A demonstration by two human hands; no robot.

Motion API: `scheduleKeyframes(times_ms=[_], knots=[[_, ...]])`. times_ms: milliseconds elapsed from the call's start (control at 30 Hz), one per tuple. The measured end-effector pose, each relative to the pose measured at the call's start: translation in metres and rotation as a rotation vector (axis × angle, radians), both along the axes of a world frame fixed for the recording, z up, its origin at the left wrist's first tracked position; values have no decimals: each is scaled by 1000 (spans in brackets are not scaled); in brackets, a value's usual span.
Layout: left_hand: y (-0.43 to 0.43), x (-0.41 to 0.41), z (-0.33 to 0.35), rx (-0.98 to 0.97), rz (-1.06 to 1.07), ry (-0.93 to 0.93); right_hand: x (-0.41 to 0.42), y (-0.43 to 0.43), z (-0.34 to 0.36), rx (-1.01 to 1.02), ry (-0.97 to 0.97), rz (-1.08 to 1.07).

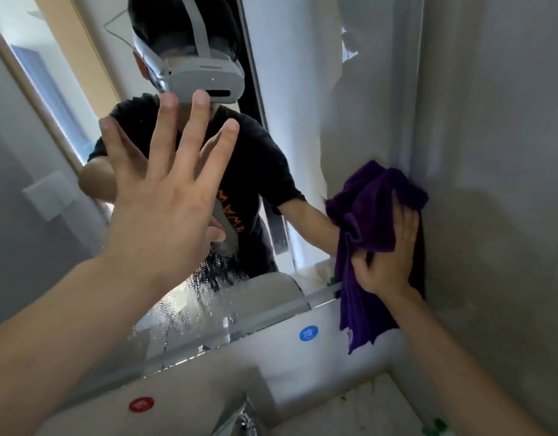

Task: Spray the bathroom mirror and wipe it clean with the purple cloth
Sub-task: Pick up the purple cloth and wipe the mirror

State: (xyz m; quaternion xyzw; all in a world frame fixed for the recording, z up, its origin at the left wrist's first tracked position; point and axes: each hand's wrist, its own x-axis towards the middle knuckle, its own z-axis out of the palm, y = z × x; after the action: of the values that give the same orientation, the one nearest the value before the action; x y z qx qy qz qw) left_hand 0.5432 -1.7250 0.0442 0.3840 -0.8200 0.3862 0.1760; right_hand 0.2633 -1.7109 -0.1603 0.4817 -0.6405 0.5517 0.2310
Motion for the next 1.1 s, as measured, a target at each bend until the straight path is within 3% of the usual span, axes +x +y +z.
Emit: scheduleKeyframes(times_ms=[267, 333, 433, 600, 767, 967, 1100], knots=[[2, 10, 2, 10, -42, -12, 99, -30, 26, -215, -523, -157], [4, 35, 0, 26, -23, 36, 127, -36, 48, -244, -565, -158], [11, 91, -13, 70, 94, 167, 175, -34, 79, -204, -359, -89], [4, 165, -36, 96, 276, 246, 241, -38, 71, 71, 395, 40], [-14, 179, -40, 103, 284, 246, 233, -42, 10, 143, 1021, 123], [-16, 182, -44, 90, 262, 236, 190, -38, -8, 106, 1190, 195], [-19, 183, -46, 97, 254, 228, 151, -27, -1, 90, 1144, 220]])
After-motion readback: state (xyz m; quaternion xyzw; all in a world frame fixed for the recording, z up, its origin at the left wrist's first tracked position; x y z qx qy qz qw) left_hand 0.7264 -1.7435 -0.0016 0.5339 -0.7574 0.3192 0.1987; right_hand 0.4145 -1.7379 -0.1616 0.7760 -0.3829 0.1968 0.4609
